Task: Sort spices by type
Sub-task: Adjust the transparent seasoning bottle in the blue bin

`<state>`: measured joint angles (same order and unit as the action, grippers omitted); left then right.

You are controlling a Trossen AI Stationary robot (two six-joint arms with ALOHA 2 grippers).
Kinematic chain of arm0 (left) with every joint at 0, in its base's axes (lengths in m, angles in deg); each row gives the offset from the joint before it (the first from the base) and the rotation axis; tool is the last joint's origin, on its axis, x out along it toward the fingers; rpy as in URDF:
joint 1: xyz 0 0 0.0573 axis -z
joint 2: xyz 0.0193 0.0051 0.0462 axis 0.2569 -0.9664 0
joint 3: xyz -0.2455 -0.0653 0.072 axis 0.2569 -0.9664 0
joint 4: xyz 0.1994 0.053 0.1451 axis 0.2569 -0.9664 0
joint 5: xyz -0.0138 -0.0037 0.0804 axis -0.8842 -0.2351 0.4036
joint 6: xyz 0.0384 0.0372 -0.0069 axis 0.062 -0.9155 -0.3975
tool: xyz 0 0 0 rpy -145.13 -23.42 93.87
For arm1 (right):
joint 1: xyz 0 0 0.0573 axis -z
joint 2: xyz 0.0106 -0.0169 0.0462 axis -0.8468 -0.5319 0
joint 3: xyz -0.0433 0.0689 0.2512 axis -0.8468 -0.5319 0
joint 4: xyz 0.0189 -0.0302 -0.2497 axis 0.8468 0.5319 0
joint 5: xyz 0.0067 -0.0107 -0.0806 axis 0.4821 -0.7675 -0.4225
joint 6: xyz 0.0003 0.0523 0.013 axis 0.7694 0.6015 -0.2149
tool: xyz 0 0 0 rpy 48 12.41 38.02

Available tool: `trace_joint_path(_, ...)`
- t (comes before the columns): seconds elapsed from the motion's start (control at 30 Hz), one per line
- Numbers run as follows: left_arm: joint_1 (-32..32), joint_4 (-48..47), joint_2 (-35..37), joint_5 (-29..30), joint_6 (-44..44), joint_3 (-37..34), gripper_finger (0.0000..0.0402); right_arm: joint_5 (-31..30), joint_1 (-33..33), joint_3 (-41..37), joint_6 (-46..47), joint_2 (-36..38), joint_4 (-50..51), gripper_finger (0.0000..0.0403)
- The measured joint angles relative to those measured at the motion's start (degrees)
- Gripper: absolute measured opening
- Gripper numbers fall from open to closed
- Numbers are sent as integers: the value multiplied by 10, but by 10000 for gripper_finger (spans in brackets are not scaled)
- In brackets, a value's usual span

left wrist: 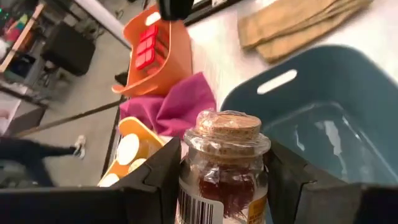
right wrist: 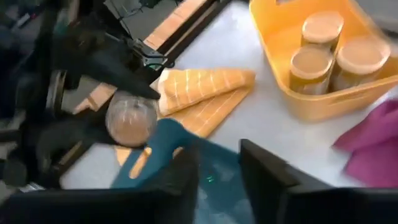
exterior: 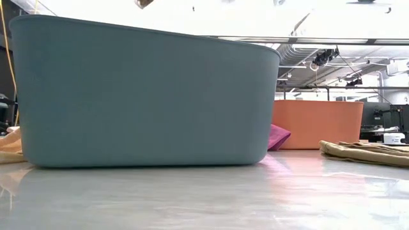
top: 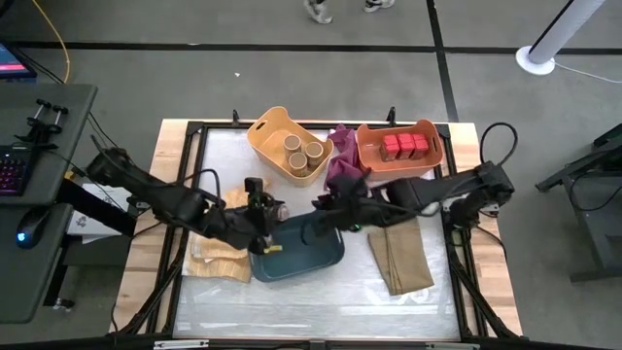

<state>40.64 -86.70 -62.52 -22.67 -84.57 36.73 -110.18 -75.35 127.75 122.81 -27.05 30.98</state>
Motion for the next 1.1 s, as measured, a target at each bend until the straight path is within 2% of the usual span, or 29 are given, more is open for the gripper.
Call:
trace_joint_path(0.13,0,-21,-22,20,25,0,145,74,33,0,54,-25,-25,183)
trace_joint_path(0.2,-4,-24,-28,27,27,0,145,81,42,0,64,-41,-26,226)
trace_joint_path(0.33,-14,-37,-29,32,28,0,145,103,46,0,64,-61,-45,277)
trace_joint_path(0.47,-17,-54,-24,42,35,0,145,124,43,0,55,-66,-54,290)
trace_joint_path(0.6,-18,-39,-24,40,37,0,145,100,42,0,68,-67,-80,291)
trace_joint_path(0.8,-30,-9,-25,40,32,0,145,96,44,0,37,-67,-160,291)
trace_joint_path(1.1,-37,61,-25,39,-1,0,145,64,48,0,39,-76,-179,291)
